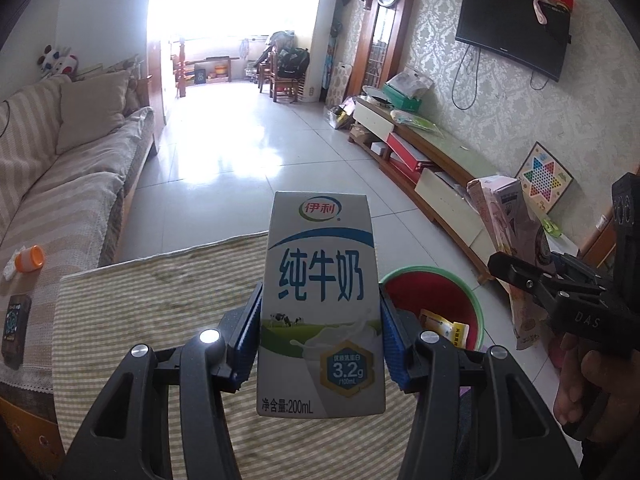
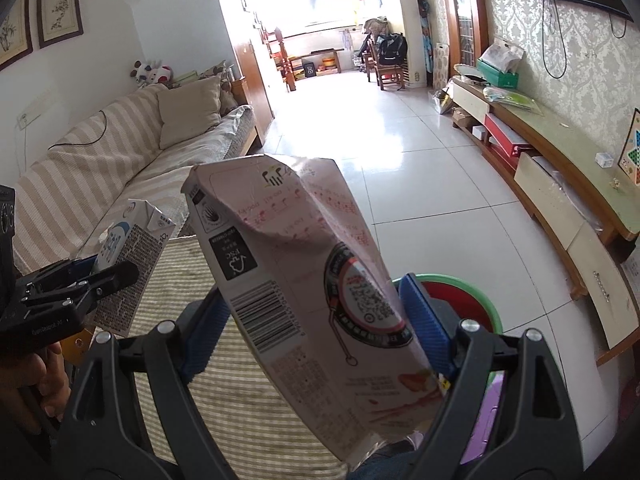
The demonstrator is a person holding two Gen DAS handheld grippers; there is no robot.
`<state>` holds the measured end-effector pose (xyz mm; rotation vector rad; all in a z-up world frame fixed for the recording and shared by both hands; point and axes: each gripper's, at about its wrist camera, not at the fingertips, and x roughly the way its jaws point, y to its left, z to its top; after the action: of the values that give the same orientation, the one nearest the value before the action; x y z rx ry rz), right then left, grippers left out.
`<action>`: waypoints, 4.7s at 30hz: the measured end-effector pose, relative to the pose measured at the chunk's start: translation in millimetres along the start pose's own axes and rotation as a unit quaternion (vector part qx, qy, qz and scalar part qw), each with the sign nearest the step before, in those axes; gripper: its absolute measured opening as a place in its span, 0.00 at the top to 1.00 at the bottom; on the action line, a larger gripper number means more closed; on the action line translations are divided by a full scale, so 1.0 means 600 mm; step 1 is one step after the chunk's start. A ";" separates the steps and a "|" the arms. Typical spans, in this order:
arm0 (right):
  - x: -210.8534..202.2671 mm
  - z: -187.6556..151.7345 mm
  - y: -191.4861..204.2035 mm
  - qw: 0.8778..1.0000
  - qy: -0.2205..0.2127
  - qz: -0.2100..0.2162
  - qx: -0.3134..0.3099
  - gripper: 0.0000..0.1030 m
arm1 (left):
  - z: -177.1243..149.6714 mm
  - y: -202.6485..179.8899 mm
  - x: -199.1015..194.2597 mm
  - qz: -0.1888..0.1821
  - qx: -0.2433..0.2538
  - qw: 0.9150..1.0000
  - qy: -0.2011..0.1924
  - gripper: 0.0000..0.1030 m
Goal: Collect trash
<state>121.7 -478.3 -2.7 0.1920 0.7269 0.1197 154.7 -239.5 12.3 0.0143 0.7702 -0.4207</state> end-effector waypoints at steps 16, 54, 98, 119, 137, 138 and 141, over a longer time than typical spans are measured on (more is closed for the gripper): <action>0.002 -0.043 -0.206 0.995 0.015 -0.064 0.075 0.20 | 0.023 -0.177 0.145 -0.078 0.060 0.994 0.043 0.52; 0.068 -0.051 -0.251 0.992 0.045 -0.073 0.088 0.20 | 0.008 -0.176 0.260 -0.154 -0.003 0.984 0.084 0.28; 0.066 -0.005 -0.022 0.997 0.032 -0.063 -0.013 0.05 | -0.003 0.064 0.059 -0.027 -0.063 0.998 -0.003 0.11; -0.024 -0.031 0.277 0.993 -0.049 -0.040 -0.098 0.05 | -0.116 0.205 -0.191 0.140 -0.086 0.981 -0.103 0.08; -0.065 -0.079 0.362 0.992 -0.080 -0.023 -0.094 0.04 | -0.185 0.238 -0.265 0.215 -0.107 0.965 -0.108 0.08; -0.066 -0.080 0.363 0.992 -0.080 -0.023 -0.096 0.05 | -0.184 0.238 -0.266 0.215 -0.108 0.964 -0.110 0.08; -0.069 -0.081 0.367 0.992 -0.082 -0.024 -0.096 0.04 | -0.180 0.231 -0.269 0.214 -0.105 0.964 -0.114 0.08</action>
<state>49.2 -264.2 35.7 -0.0001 0.5524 0.1262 30.8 -36.2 24.7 -0.0656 0.5600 0.0718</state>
